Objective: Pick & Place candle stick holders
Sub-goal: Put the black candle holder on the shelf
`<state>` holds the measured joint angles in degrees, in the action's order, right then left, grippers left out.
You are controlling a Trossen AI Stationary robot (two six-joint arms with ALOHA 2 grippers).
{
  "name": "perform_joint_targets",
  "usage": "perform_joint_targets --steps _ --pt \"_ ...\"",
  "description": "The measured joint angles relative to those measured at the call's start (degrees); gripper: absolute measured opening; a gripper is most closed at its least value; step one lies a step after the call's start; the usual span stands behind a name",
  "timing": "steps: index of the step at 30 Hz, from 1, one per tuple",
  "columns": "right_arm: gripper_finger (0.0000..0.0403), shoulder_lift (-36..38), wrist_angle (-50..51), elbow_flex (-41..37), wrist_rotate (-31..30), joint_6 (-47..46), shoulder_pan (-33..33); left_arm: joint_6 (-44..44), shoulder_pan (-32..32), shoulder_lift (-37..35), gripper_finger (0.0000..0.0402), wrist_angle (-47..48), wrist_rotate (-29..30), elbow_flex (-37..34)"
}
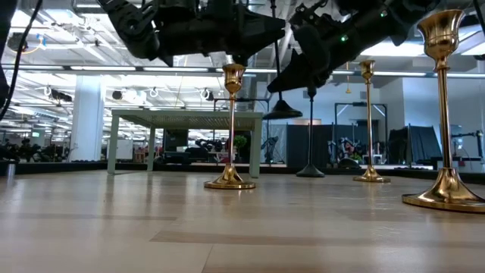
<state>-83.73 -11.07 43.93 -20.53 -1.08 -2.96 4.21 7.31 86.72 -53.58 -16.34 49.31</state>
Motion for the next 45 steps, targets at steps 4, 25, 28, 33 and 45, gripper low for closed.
perform_joint_targets --steps 4,25,28,33,45 --pt "0.0001 0.04 -0.27 0.04 -0.02 0.00 0.00 0.00 0.02 0.04 0.0145 -0.02 0.03 0.12" --pt "0.0001 -0.01 -0.15 0.04 0.24 -0.22 -0.02 0.48 0.09 0.04 0.0017 -0.03 -0.74 0.12" --pt "0.0004 -0.01 -0.13 0.04 0.26 -0.17 -0.02 0.44 0.09 0.04 0.0017 0.23 -0.87 0.12" --pt "0.0043 0.08 0.09 0.04 0.40 -0.24 -0.28 -0.18 0.24 0.00 0.0014 1.25 -1.11 0.12" --pt "0.0169 6.73 10.84 0.06 -0.48 -0.65 -2.35 -0.22 1.23 -3.08 0.0013 7.03 -1.57 -0.01"
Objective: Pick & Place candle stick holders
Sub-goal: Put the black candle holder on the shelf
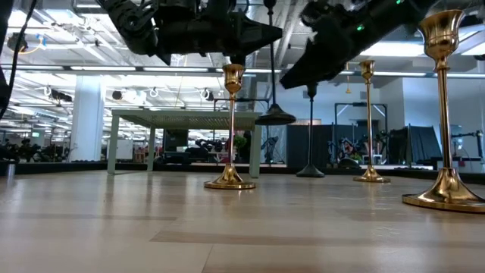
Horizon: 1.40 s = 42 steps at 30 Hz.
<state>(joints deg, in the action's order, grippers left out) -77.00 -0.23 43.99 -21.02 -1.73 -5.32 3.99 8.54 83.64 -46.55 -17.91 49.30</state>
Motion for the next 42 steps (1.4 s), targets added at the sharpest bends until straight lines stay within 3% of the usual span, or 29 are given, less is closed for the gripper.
perform_joint_targets --steps 6,15,19,26,33,42 --pt "0.0161 5.93 11.89 0.00 0.01 -6.24 -2.25 3.12 0.08 -8.05 0.0013 11.84 0.15 -0.02" --pt "0.0010 6.46 16.61 -0.22 -0.02 -7.46 -3.74 6.48 0.10 -21.67 0.0013 24.19 1.67 -0.04" --pt "0.0008 6.13 16.58 -0.23 -1.94 -7.37 -4.28 7.75 0.10 -26.16 0.0013 29.51 2.96 -0.04" --pt "0.0001 6.13 18.13 -0.24 -6.33 -9.30 -6.43 10.78 0.19 -32.53 0.0013 36.94 11.50 -0.04" --pt "0.0000 6.13 24.60 -0.24 -15.02 -16.90 -9.36 10.82 0.92 -35.51 0.0013 38.96 12.37 0.00" --pt "0.0000 6.13 32.10 -0.24 -21.83 -26.17 -13.00 10.80 7.67 -35.65 0.0013 40.01 12.35 0.00"
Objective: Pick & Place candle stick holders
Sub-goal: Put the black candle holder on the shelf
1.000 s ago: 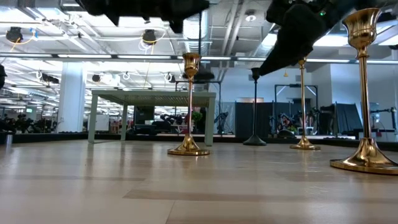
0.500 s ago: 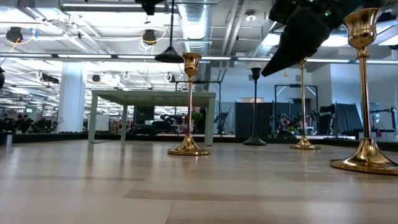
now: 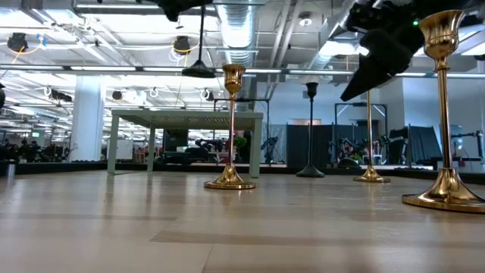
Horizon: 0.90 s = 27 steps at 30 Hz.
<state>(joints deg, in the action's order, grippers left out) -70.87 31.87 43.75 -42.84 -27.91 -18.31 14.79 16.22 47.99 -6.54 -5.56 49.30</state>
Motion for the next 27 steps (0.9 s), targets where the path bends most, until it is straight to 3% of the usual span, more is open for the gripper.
perform_joint_targets --steps 4,15,27 --pt "0.0000 0.05 -0.13 -1.51 -0.64 -2.01 -1.12 0.00 2.62 -0.04 0.0013 0.66 0.00 0.00" --pt "0.0000 5.02 -22.37 -16.88 0.34 -2.18 -1.13 -0.21 9.34 -0.86 0.0013 1.06 0.94 0.00" --pt "0.0000 6.88 -22.31 -17.84 -0.55 -1.70 -1.13 -5.24 23.42 0.48 0.0013 -0.42 2.78 0.00"
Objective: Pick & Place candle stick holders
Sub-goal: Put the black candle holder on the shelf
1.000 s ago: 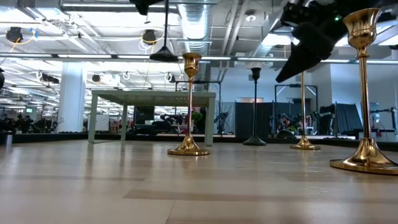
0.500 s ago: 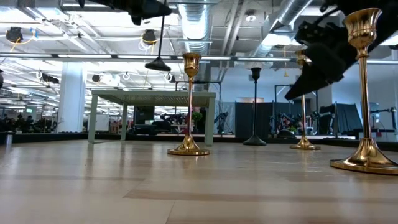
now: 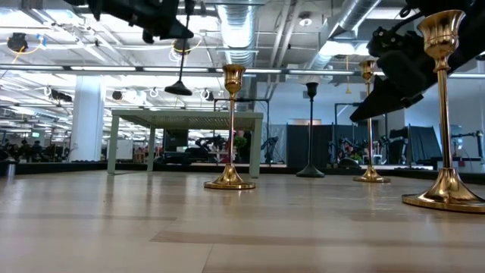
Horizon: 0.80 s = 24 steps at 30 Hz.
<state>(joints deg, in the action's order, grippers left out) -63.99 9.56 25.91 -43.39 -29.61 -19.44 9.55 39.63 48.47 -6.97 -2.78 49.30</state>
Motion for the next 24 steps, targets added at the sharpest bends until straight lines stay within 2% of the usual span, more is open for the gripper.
perform_joint_targets --steps 12,18,21,24 --pt "0.0000 -0.02 0.00 0.00 -0.01 0.15 -0.04 -5.23 9.96 7.03 0.0013 -3.80 0.32 0.02" --pt "0.0000 -0.02 0.00 0.00 -0.10 0.15 -0.04 -5.81 13.09 6.42 0.0013 -5.02 0.21 -1.07" --pt "0.0000 -0.02 0.00 0.01 -0.16 0.15 -0.04 -7.10 14.92 5.33 0.0013 -6.14 0.20 -3.56" --pt "0.0000 -0.02 0.00 0.02 -0.18 0.15 -0.04 -8.56 15.78 4.08 0.0013 -11.27 -0.28 -7.21"
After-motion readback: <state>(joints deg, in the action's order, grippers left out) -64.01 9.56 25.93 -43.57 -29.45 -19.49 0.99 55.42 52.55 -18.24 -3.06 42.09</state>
